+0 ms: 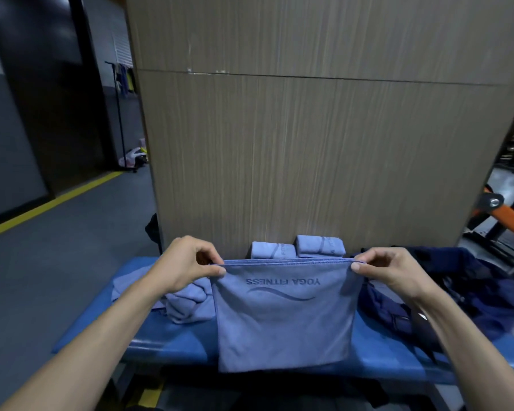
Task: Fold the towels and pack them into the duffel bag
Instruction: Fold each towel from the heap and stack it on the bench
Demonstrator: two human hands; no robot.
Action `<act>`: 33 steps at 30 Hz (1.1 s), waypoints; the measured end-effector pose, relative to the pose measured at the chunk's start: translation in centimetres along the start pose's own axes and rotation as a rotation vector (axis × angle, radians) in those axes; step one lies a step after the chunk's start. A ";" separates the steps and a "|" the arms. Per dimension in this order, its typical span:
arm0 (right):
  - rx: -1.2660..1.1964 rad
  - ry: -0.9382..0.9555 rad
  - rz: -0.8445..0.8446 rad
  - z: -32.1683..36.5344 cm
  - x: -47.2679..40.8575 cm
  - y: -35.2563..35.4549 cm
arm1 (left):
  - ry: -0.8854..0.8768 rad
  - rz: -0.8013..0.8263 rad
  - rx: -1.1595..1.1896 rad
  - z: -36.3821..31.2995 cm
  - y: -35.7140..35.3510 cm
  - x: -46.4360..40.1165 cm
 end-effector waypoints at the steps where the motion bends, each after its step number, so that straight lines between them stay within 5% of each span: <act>1: 0.007 0.000 0.004 0.3 0.2 0.0 | -0.003 0.012 0.032 -0.2 0.4 0.1; 8: 0.040 0.008 0.049 2.3 0.7 0.1 | 0.003 0.176 0.158 -1.5 2.0 0.6; 12: -0.001 -0.001 0.130 3.5 0.8 -0.8 | -0.063 0.166 -0.455 -3.1 3.1 -0.3; 15: 0.028 -0.029 0.202 3.8 0.6 -1.7 | -0.059 0.098 -0.602 -3.8 4.2 -1.0; 18: 0.087 -0.083 0.276 3.7 0.6 -1.9 | -0.083 -0.017 -0.439 -4.3 5.6 -1.1; 23: 0.217 -0.149 0.381 3.4 0.9 -1.5 | 0.024 0.113 0.487 -3.7 4.5 -0.5; 33: 0.130 -0.186 0.416 0.0 1.4 -0.1 | 0.111 0.407 0.278 -1.2 0.3 -0.5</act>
Point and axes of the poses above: each hand's wrist, its own x-axis away from the middle knuckle, its own y-axis out of the back of the hand, z = x × y, the point moved 8 cm from there along -x, towards the middle knuckle, and after that the axes turned 4 degrees about z, right-handed, at the moved point
